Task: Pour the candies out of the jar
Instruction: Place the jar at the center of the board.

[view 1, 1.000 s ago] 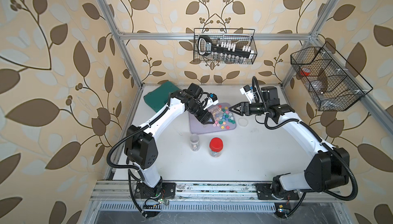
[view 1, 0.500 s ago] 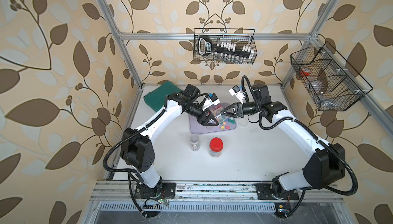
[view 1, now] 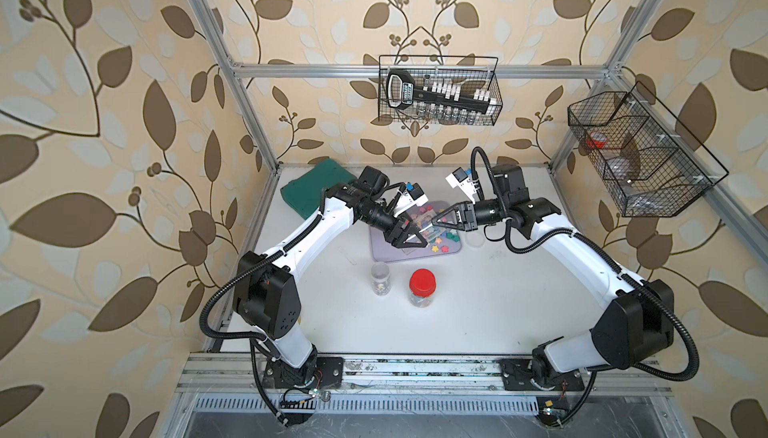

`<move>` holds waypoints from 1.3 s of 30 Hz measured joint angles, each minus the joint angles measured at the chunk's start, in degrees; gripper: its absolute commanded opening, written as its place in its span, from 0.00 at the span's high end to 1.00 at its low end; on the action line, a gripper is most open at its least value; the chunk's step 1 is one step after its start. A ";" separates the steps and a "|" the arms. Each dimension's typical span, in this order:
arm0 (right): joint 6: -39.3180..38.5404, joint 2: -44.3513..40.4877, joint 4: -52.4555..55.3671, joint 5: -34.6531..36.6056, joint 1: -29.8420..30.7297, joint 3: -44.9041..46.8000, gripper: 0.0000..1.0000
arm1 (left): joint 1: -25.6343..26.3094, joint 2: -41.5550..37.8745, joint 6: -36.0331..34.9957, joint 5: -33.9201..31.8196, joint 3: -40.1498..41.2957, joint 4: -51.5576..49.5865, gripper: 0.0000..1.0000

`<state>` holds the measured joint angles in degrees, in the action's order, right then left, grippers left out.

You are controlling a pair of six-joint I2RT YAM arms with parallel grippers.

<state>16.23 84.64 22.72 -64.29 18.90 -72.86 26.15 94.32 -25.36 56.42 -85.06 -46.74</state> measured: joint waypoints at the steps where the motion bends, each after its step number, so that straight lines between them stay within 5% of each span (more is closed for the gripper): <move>1: 0.11 0.00 -0.04 -0.39 -0.04 0.00 0.99 | 0.00 0.00 -0.09 0.26 0.09 0.02 0.30; 10: 1.57 0.31 0.37 -1.55 -0.09 0.04 1.00 | -0.87 0.00 -0.04 1.90 0.09 2.16 0.01; 17: 0.90 1.33 7.19 3.72 -2.86 -2.95 1.00 | -2.40 -0.02 1.49 1.42 0.11 4.28 0.01; 20: -2.27 4.31 15.58 13.51 -4.04 -10.64 1.00 | -3.91 -0.96 4.72 -0.57 1.51 7.82 0.01; 28: -7.52 15.41 31.04 39.91 -6.08 -28.65 1.00 | -4.98 -2.47 16.11 -19.08 2.60 13.70 0.01; 39: -10.29 32.94 40.61 58.23 -6.16 -41.53 1.00 | -4.98 -4.13 26.10 -40.68 2.89 16.63 0.01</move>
<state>5.93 117.58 63.33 -6.07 12.73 -114.39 21.17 90.19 0.73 15.75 -82.17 -30.11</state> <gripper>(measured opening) 0.047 0.989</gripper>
